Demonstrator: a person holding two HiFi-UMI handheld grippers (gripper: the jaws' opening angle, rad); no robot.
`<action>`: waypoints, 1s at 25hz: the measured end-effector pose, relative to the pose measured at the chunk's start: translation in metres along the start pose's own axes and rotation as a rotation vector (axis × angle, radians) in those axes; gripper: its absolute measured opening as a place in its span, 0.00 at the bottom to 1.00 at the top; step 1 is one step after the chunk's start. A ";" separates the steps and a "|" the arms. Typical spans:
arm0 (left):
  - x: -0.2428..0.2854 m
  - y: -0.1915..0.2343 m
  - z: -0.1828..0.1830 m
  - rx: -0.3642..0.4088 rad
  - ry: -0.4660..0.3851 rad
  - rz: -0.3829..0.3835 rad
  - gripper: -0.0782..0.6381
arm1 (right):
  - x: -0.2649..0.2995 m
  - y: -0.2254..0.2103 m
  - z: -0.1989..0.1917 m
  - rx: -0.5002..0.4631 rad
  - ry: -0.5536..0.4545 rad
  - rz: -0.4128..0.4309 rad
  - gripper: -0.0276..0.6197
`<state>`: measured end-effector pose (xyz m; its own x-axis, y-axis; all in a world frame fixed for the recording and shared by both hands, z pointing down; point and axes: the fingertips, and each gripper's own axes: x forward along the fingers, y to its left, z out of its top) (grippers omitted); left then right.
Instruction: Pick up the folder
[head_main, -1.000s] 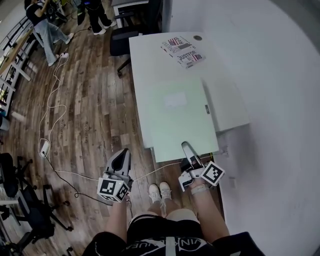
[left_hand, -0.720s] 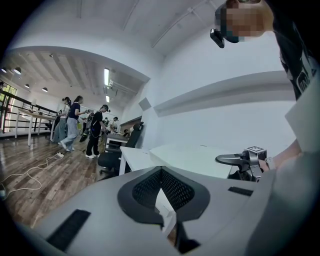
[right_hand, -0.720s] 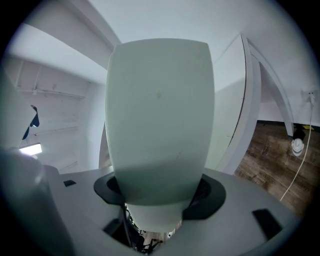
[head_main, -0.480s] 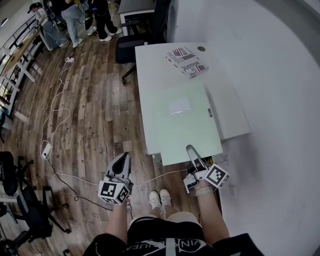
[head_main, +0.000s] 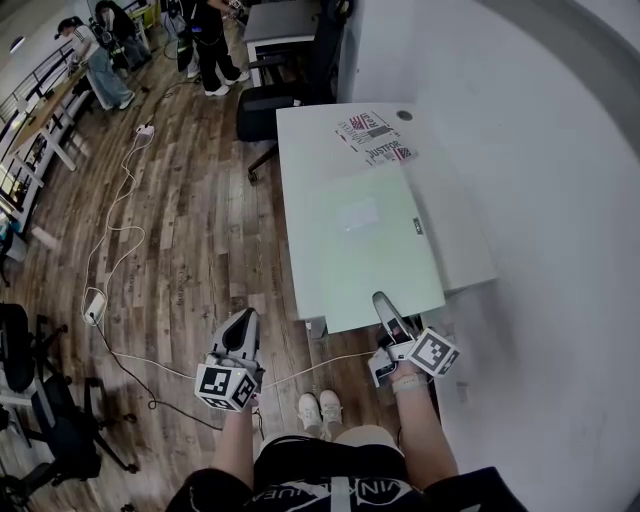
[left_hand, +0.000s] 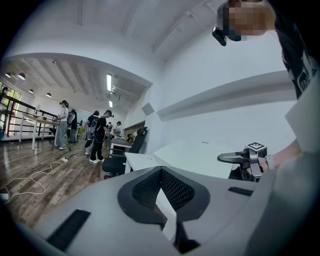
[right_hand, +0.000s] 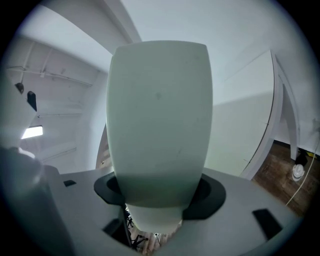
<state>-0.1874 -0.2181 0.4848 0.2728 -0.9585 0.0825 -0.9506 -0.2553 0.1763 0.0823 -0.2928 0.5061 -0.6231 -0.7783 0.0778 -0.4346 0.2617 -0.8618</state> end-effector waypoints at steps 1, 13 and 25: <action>0.000 0.000 0.001 0.000 -0.002 0.001 0.13 | 0.000 0.001 0.001 -0.003 -0.001 -0.002 0.50; -0.006 0.001 0.019 0.001 -0.039 0.013 0.13 | -0.003 0.026 0.017 -0.103 -0.017 0.020 0.50; 0.000 -0.003 0.036 0.010 -0.079 0.016 0.13 | -0.003 0.030 0.028 -0.201 -0.007 0.015 0.50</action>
<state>-0.1899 -0.2224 0.4490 0.2452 -0.9694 0.0075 -0.9563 -0.2406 0.1660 0.0897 -0.2983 0.4658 -0.6259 -0.7775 0.0616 -0.5469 0.3812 -0.7453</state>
